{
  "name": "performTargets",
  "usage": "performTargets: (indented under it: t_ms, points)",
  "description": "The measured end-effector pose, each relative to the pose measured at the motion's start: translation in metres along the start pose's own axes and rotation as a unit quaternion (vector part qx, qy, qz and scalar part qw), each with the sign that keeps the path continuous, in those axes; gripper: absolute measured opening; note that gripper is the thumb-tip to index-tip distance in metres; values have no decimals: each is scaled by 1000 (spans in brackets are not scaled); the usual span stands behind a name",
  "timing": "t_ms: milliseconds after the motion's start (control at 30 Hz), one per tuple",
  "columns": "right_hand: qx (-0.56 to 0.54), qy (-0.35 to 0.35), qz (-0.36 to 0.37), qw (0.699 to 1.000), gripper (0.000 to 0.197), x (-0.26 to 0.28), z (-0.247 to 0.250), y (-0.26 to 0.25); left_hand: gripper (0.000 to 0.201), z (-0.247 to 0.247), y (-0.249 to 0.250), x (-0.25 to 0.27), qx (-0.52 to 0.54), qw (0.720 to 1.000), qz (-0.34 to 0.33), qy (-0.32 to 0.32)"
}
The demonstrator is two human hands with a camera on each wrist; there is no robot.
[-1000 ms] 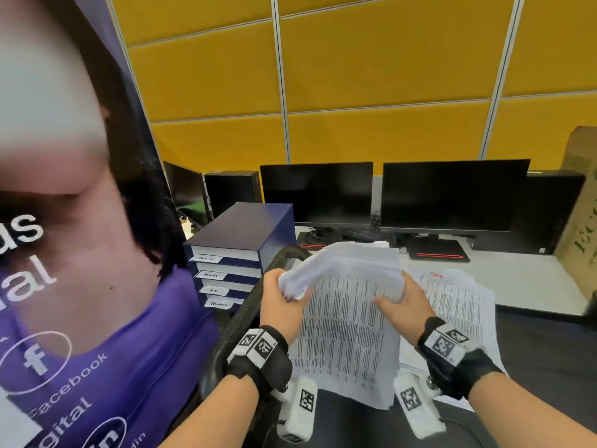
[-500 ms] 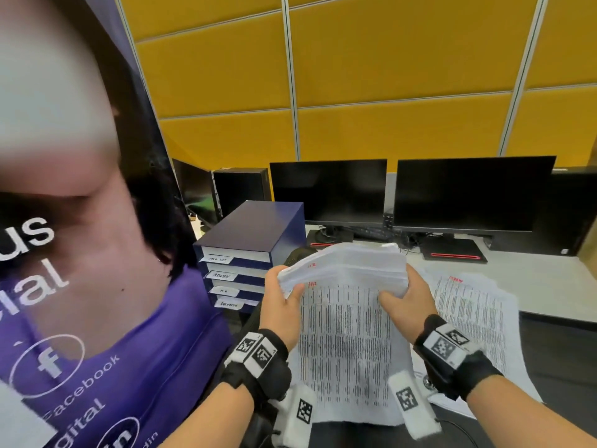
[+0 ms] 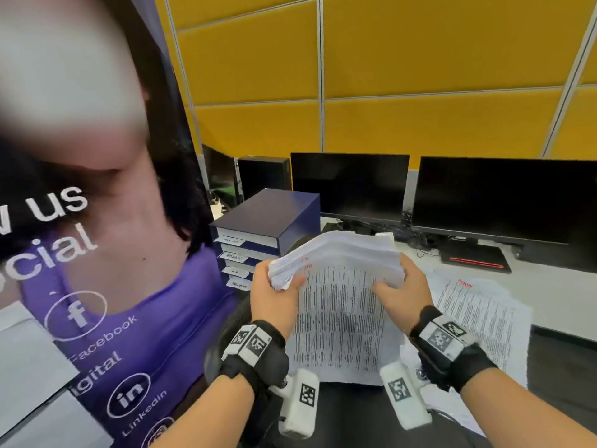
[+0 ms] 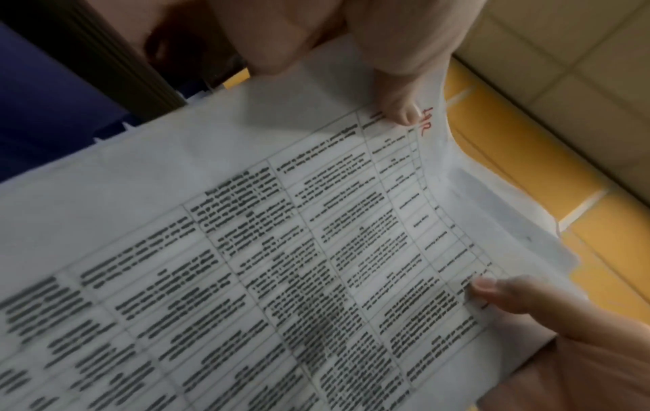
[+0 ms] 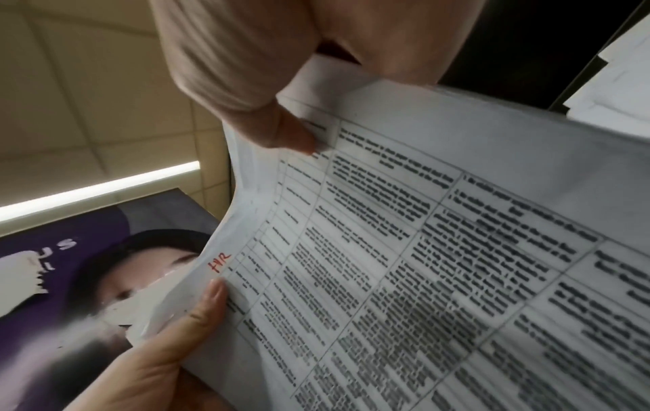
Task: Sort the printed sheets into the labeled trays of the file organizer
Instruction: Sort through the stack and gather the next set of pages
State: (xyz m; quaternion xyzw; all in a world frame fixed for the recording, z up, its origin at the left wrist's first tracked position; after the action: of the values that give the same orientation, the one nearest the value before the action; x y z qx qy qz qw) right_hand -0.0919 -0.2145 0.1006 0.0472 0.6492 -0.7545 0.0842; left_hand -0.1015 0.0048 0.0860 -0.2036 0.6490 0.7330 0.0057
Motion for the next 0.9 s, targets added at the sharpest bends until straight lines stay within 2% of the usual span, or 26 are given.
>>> performTargets:
  t_ms: [133, 233, 300, 333, 367, 433, 567, 633, 733, 900]
  points:
    - [28, -49, -33, 998, 53, -3, 7, 17, 42, -3, -13, 11, 19, 999, 49, -4]
    - [9, -39, -38, 998, 48, -5, 16, 21, 31, -1, -19, 13, 6, 997, 79, -19]
    - [9, -44, -29, 999, 40, -3, 15, 19, 25, -5, -13, 13, 6, 997, 72, -41]
    - [6, -48, -21, 999, 38, -3, 13, 18, 29, -8, -9, 13, 11, 997, 59, -45]
    - [3, -47, -12, 999, 39, -2, 11, 16, 33, -9, -6, 13, 21, 998, 47, -34]
    - [-7, -38, 11, 999, 41, -3, 9, 14, 27, -10, 0, 12, 52, 998, 27, -1]
    - [-21, -37, 19, 999, 45, -3, 6, 21, 19, -10, -11, 14, 55, 997, 52, -1]
    - [-10, -49, 8, 999, 50, -1, 3, 27, 22, -11, -18, 18, 38, 997, 70, -13]
    - [-31, -30, 0, 999, 55, -7, 6, 31, 31, -11, -15, 16, 9, 998, 42, -36]
    - [-23, -18, 12, 1000, 47, -11, 10, 33, 40, -10, -3, 10, 2, 999, 26, -33]
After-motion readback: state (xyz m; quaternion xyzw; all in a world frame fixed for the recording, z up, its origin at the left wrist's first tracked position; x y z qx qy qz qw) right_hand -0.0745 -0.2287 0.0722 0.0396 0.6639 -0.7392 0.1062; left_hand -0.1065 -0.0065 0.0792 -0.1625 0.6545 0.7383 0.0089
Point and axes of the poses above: each hand's wrist, its own x-axis away from the middle knuckle, its own z-axis out of the back of the hand, y = z × x, the point moved 4 cm from there along -x, towards the middle knuckle, and after that the axes turned 8 degrees about -y, right-handed, at the moved point
